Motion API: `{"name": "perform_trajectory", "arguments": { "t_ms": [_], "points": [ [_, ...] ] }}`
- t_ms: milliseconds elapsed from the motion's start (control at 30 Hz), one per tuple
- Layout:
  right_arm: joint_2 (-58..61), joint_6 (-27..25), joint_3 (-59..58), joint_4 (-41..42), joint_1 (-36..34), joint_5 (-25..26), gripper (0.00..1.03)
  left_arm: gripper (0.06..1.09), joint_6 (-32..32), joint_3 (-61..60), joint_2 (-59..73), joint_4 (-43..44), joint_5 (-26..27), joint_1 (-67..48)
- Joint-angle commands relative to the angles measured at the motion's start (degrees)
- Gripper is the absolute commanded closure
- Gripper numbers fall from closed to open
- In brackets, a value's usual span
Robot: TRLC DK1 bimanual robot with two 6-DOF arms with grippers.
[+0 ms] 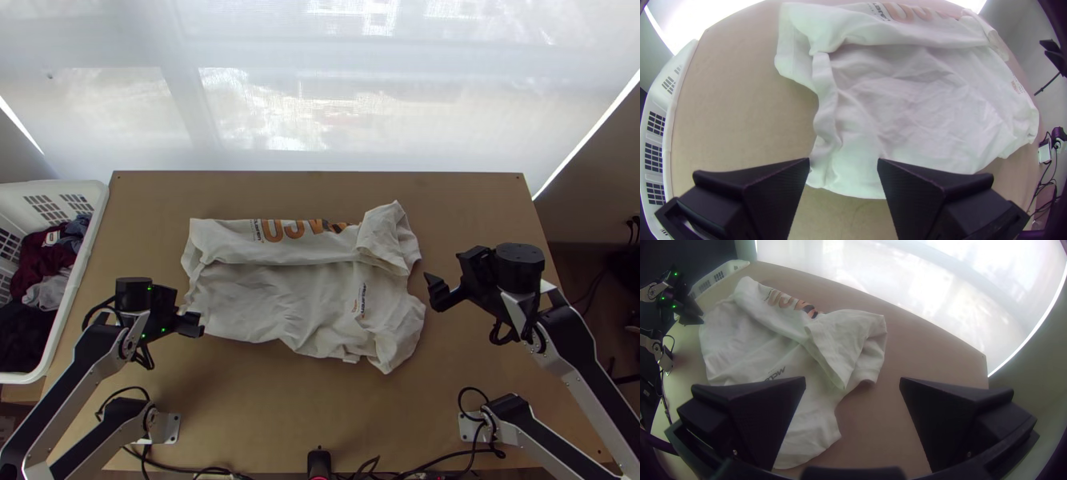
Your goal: Fold the t-shirt
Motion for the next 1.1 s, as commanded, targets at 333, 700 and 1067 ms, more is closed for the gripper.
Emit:
{"name": "perform_trajectory", "arguments": {
  "t_ms": [333, 700, 1067],
  "points": [
    [-3.49, -0.07, -0.46, -7.21, 4.2, -0.31, 0.05, 1.05, -2.52, -2.5, 1.33, 4.12, -0.31, 0.32],
    [-4.37, -1.65, -1.69, -13.72, 12.64, -1.63, 0.04, 1.05, -4.8, 3.74, -1.84, 1.31, -0.04, 0.41],
    [-0.59, -2.53, -0.98, -12.93, 21.96, -2.86, 0.05, 1.05, -7.79, 13.85, -1.84, 1.22, -0.04, 1.99]
  ]
}}
